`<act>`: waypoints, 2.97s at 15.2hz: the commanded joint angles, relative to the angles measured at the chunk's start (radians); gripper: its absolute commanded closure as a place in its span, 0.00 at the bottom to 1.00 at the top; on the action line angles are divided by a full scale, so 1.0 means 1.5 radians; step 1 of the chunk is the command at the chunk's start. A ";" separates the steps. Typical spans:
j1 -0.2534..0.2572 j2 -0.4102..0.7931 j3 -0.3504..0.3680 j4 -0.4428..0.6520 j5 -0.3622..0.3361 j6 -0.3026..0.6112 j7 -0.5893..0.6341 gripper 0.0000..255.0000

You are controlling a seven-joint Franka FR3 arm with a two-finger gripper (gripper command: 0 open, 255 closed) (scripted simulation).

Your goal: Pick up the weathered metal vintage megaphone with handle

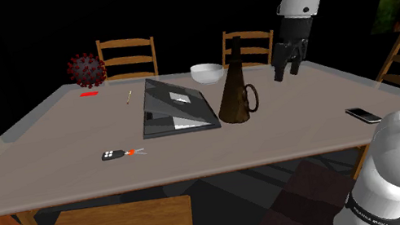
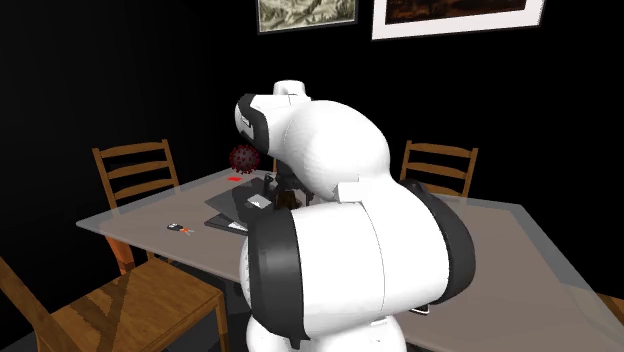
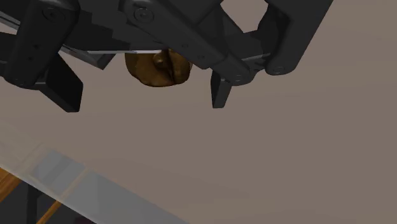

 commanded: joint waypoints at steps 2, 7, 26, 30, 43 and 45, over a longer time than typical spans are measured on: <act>0.007 0.012 -0.013 -0.003 -0.006 0.026 -0.031 0.00; 0.046 0.089 -0.075 0.001 -0.023 0.151 -0.181 0.00; 0.085 0.169 -0.128 -0.039 -0.017 0.311 -0.313 1.00; 0.085 0.170 -0.128 -0.038 -0.017 0.310 -0.313 1.00; 0.088 0.172 -0.122 0.070 -0.013 0.204 -0.307 1.00; 0.089 0.175 -0.121 0.090 -0.013 0.187 -0.306 1.00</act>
